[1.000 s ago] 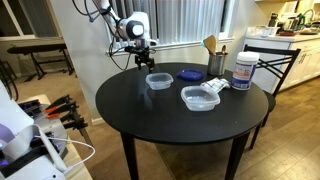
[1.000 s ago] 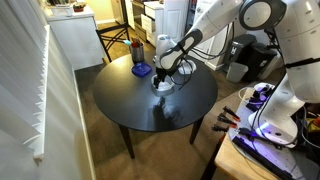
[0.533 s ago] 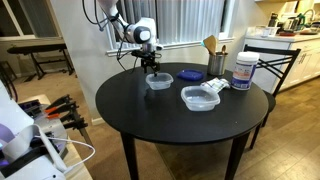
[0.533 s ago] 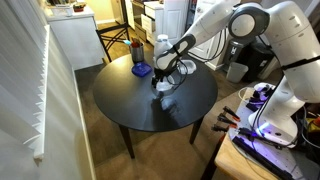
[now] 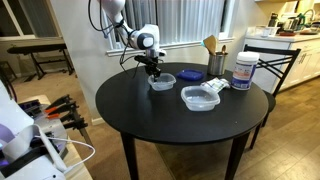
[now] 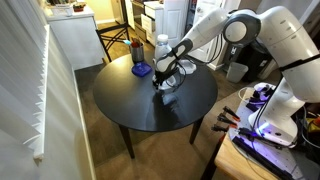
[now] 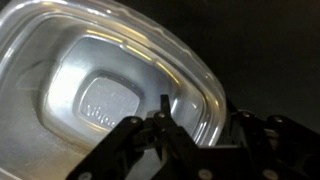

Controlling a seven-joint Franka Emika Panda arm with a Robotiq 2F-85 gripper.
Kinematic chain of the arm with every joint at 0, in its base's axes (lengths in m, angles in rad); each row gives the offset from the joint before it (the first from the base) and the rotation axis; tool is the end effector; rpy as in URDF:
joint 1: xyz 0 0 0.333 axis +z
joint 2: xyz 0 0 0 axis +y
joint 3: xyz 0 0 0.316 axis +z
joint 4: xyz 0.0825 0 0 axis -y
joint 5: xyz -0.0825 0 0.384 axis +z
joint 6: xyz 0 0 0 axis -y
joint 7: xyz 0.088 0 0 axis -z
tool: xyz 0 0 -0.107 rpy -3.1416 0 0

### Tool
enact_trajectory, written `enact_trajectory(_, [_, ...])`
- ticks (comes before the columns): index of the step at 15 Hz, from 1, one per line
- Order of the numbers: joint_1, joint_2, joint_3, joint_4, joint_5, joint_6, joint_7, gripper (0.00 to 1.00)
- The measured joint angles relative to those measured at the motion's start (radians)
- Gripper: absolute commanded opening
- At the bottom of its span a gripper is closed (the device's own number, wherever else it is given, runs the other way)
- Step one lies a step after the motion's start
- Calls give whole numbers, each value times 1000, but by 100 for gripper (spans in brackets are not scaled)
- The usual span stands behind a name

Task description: Stack the lunchboxes

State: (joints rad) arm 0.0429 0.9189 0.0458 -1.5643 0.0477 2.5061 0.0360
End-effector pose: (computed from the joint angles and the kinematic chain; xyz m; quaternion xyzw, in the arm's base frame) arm 0.6897 0.0569 0.1014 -0.9994 0.0019 -0.0096 0.0331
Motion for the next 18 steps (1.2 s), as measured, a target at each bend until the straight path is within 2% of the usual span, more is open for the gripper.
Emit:
enact_trajectory(3, [2,6,0,9,0,0,24,3])
enact_trajectory(6, [7,-4,-3,17,0,0,55,4])
enact_trajectory(7, [12,-12,-7,17,0,-1,64,0])
enact_trajectory(12, [43,-76,-32,5,-14,-33,74,1])
enact_trajectory(18, [53,-180,-97,-92,-55,-80,74,1])
